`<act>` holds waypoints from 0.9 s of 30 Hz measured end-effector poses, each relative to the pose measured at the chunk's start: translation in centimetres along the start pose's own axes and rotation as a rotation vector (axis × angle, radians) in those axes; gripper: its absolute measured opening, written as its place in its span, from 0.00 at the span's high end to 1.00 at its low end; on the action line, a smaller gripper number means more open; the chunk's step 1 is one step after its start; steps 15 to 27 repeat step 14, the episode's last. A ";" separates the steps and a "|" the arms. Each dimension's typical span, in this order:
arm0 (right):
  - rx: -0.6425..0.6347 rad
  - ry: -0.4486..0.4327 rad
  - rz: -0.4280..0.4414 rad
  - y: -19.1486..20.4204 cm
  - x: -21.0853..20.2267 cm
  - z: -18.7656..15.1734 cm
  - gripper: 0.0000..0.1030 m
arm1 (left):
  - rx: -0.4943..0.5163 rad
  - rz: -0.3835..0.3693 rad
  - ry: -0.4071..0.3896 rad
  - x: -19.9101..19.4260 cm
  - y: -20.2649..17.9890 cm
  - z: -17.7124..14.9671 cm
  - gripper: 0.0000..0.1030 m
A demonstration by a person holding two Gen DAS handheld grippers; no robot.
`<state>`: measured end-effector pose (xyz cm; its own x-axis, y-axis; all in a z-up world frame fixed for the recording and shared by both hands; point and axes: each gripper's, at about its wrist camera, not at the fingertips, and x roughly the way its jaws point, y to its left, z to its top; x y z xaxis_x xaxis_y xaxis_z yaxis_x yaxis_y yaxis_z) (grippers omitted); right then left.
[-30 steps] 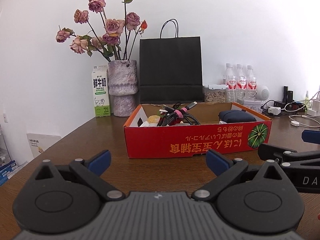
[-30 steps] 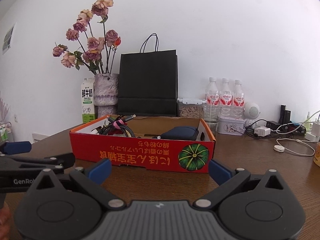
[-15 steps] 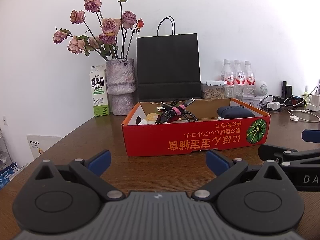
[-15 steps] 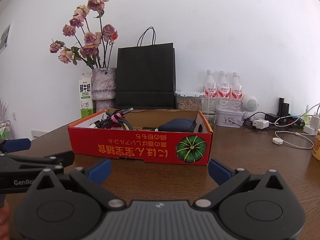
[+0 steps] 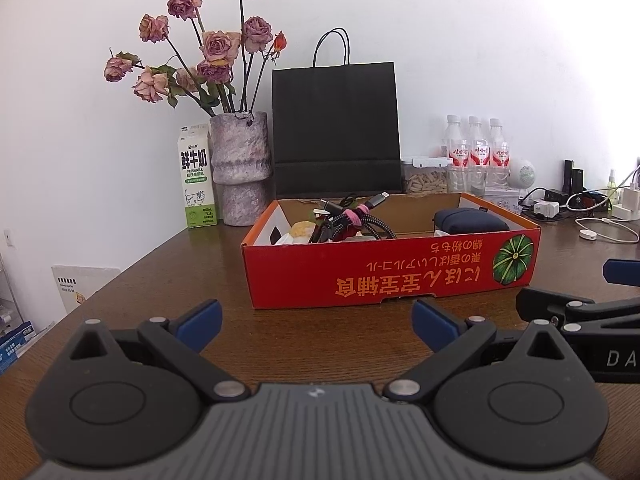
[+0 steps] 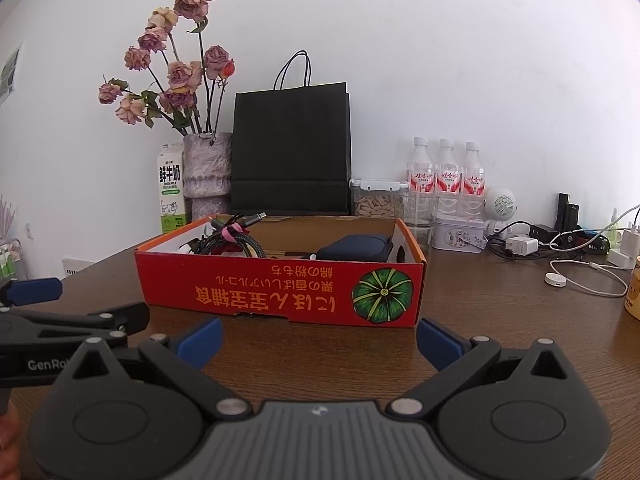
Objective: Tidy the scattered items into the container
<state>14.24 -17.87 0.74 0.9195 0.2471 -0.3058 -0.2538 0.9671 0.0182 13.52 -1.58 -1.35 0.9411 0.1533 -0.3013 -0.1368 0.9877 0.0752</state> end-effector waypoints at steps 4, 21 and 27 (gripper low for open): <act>0.000 0.001 0.000 0.0 0.0 0.0 0.00 | 0.000 -0.001 0.000 0.0 0.0 0.0 0.00; -0.001 0.000 -0.001 0.0 0.0 0.0 0.00 | 0.002 0.007 -0.008 -0.1 0.0 -0.1 0.00; -0.001 0.000 -0.001 0.0 0.0 0.0 0.00 | 0.002 0.007 -0.008 -0.1 0.0 -0.1 0.00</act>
